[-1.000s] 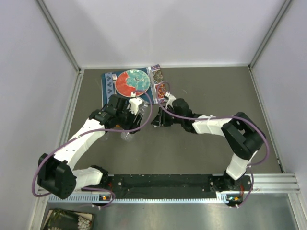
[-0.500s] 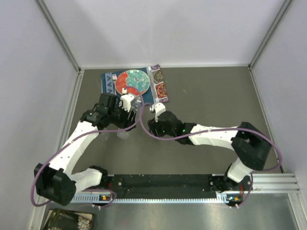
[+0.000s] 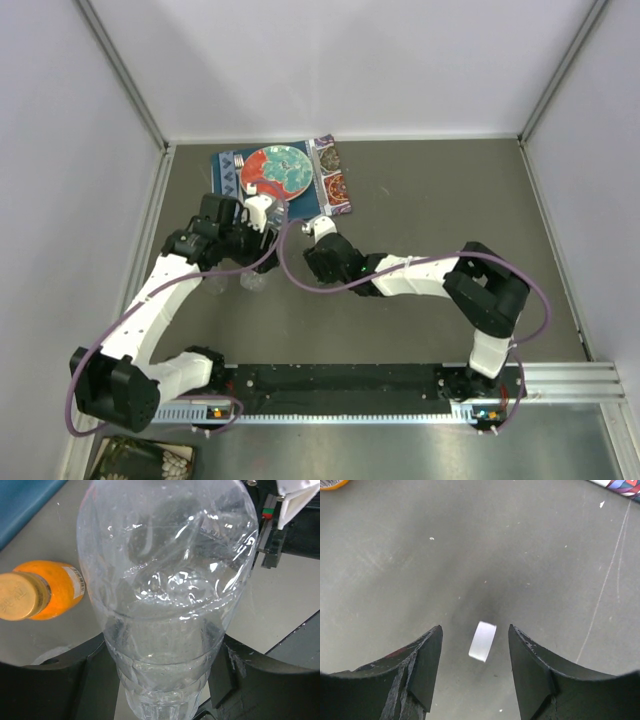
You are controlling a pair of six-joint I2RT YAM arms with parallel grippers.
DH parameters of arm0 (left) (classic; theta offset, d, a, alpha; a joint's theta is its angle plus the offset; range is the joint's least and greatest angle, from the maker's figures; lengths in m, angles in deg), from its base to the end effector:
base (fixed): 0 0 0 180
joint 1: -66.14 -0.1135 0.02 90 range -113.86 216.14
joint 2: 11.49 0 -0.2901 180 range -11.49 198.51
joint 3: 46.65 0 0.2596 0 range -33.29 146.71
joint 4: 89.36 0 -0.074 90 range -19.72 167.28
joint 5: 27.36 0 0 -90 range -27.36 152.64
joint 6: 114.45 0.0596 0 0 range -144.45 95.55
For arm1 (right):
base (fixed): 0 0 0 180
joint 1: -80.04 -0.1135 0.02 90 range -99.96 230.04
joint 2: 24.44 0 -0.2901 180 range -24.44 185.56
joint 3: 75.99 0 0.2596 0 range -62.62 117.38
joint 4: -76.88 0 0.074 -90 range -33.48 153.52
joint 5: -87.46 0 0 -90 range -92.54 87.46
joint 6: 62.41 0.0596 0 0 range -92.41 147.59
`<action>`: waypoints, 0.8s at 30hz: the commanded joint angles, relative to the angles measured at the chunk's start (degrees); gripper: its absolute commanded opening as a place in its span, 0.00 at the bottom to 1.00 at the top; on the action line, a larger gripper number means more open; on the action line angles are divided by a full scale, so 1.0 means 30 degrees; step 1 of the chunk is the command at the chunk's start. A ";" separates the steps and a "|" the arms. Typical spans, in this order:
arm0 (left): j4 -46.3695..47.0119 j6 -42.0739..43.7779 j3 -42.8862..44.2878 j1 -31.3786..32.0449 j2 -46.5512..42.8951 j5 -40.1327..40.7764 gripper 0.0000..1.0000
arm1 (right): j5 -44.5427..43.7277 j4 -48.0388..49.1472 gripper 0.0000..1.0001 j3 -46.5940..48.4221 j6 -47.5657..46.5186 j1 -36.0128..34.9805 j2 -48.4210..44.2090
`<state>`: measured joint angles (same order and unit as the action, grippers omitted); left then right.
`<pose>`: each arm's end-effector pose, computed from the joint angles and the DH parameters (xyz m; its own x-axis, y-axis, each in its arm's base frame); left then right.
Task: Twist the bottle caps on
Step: Pick up the bottle cap from the center of the board.
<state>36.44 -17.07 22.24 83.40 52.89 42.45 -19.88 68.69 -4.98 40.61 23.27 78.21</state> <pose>0.2206 -0.0901 0.2964 -0.6590 0.3310 -0.6754 0.5812 0.7941 -0.1779 0.2368 0.3291 0.1765 -0.4936 -0.3610 -0.7912 -0.5767 0.8169 -0.0130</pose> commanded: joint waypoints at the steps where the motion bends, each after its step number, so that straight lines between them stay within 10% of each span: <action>1: 0.0371 0.0236 0.0592 -0.0126 -0.0688 -0.0713 0.35 | -0.0283 0.0416 0.55 0.0765 0.1167 -0.0001 0.0938; 17: 0.0079 0.0617 0.0563 -0.0742 -0.1040 -0.0859 0.35 | -0.0049 -0.1692 0.40 -0.0407 0.3597 -0.0001 0.0179; 24: -0.0156 0.0910 0.0388 -0.0889 -0.1215 -0.1035 0.35 | 0.0535 -0.4621 0.61 -0.1519 0.4831 -0.0440 -0.2486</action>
<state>35.61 -15.37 22.24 81.21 50.73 40.77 -19.78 60.93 -7.90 52.17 23.18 76.48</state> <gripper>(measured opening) 0.637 0.597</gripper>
